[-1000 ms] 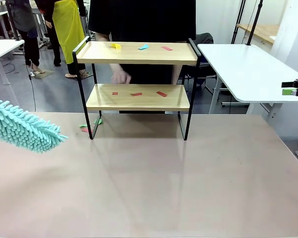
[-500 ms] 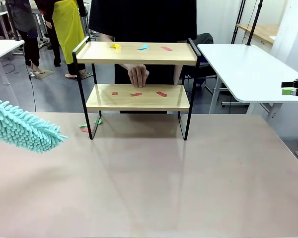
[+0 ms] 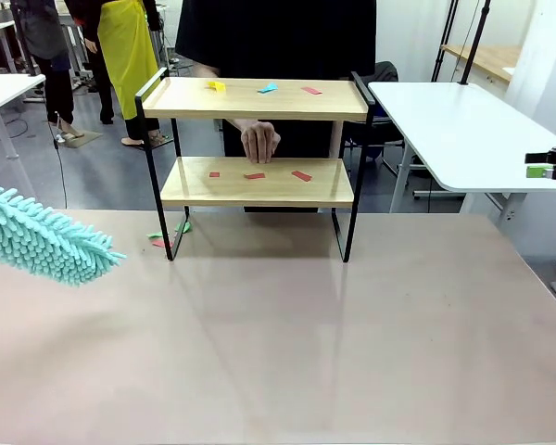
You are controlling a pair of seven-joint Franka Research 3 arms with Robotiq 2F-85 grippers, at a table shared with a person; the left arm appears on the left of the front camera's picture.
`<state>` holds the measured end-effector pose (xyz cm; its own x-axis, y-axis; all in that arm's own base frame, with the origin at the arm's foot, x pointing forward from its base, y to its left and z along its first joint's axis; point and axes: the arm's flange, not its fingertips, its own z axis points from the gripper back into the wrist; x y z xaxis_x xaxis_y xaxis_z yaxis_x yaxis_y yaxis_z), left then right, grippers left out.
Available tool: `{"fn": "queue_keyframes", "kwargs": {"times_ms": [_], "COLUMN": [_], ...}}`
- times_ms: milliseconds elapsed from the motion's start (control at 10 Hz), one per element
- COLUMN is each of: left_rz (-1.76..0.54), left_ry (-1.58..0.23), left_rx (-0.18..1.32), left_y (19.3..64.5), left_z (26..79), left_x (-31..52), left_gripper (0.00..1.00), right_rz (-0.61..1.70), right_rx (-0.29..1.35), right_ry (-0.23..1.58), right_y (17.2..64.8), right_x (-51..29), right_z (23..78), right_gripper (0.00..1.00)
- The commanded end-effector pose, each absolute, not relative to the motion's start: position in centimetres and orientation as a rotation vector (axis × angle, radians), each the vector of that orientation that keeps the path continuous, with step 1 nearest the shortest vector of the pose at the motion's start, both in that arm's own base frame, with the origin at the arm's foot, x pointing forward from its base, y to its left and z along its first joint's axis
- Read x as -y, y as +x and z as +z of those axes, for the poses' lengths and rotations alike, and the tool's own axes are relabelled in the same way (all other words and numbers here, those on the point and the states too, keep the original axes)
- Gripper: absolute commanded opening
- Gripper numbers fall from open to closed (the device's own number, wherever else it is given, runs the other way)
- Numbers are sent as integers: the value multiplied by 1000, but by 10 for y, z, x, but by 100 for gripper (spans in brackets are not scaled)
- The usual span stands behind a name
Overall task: Clean the shelf.
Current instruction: Clean the specific section of the Shelf indicated by the human with the Duster.
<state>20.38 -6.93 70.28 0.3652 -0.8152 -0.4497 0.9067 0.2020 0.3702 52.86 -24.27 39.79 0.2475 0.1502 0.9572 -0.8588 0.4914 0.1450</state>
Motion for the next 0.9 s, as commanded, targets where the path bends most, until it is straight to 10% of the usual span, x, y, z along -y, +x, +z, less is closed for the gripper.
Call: {"fn": "queue_keyframes", "kwargs": {"times_ms": [0,800], "left_rz": [-1204,-1205], "left_ry": [637,536], "left_rx": [-165,-149], "left_y": [201,193], "left_z": [703,704], "left_x": [68,89], "left_gripper": [14,14], "right_rz": [797,797], "right_rx": [1110,1110], "right_ry": [788,788], "right_y": [528,528], "right_x": [241,241], "right_z": [400,400], "right_gripper": [100,100]}}
